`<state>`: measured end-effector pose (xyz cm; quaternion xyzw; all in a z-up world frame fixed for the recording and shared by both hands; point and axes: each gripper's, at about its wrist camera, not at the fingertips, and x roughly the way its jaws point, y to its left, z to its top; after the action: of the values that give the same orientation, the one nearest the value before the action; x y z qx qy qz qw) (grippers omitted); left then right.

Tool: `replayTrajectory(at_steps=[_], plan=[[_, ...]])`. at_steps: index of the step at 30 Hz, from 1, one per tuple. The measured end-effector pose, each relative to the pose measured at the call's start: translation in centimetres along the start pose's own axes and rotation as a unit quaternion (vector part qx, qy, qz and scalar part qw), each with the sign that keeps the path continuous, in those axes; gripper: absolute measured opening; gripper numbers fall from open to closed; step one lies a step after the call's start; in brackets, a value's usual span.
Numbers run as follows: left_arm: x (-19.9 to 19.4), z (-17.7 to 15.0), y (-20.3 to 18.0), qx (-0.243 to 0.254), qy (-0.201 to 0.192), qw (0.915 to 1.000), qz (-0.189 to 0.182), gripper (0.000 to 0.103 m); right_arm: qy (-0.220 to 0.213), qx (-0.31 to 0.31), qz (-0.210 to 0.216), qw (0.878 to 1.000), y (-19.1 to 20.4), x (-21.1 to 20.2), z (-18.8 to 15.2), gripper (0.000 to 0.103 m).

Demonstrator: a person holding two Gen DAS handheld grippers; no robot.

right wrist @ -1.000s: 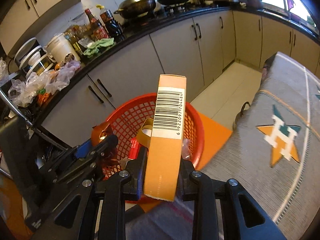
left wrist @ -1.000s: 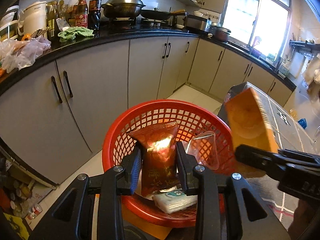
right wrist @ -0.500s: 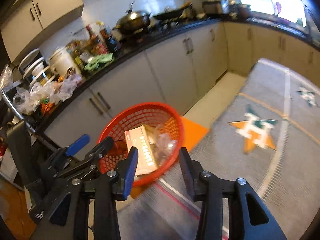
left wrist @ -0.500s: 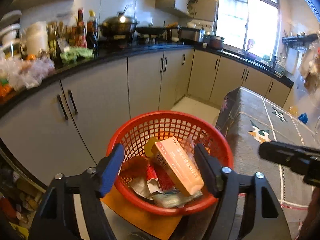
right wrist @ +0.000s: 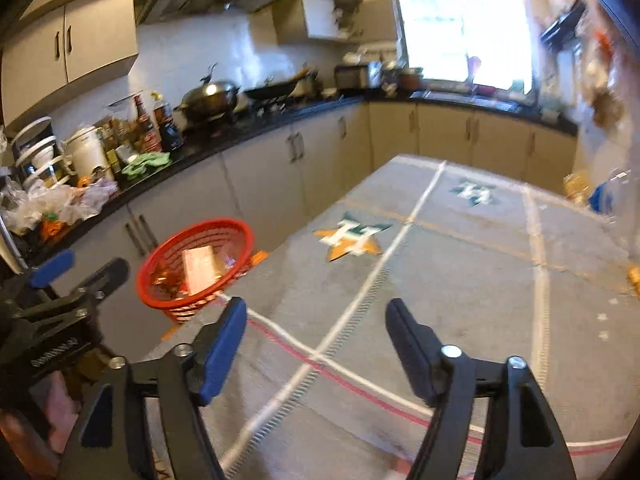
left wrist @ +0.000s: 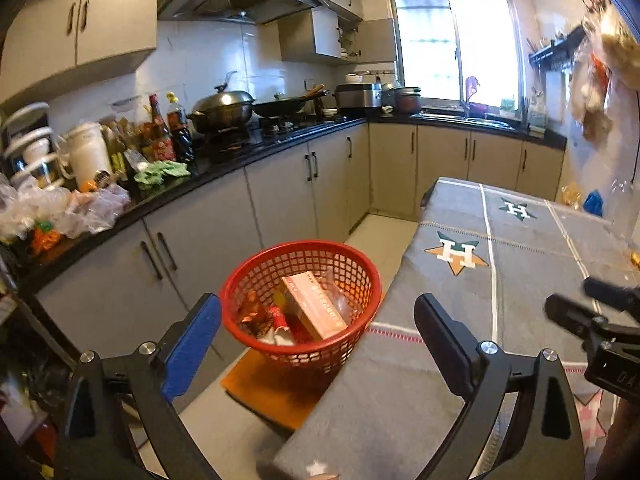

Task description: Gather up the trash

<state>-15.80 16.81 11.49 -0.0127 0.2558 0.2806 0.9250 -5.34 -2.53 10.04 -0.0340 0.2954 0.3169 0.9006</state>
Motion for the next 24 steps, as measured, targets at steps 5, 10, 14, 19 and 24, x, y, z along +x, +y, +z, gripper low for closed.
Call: replayTrajectory(at_steps=[5, 10, 14, 19, 24], plan=[[-2.6, -1.1, -0.3, 0.013, 0.002, 0.9995, 0.027, 0.100, -0.032, -0.038, 0.007, 0.999, -1.2, -1.5, -1.2, 0.086], [-3.5, -2.3, -0.4, 0.025, 0.023, 0.9981, 0.051, 0.100, -0.075, -0.034, 0.010, 0.997, -3.2, -2.8, -1.2, 0.086], [-3.9, -2.6, -0.6, 0.022, 0.026, 0.9969, 0.071, 0.100, -0.105, -0.031, 0.026, 0.994, -3.6, -4.3, -1.3, 0.087], [-4.7, -2.5, -0.1, 0.001, 0.027, 0.9964, 0.080, 0.100, -0.120, -0.045, 0.036, 0.991, -3.0, -5.1, -1.7, 0.088], [-4.6, -2.8, -0.1, -0.006, 0.025, 0.9956, 0.090, 0.100, -0.122, -0.050, 0.033, 0.991, -3.0, -5.2, -2.3, 0.089]])
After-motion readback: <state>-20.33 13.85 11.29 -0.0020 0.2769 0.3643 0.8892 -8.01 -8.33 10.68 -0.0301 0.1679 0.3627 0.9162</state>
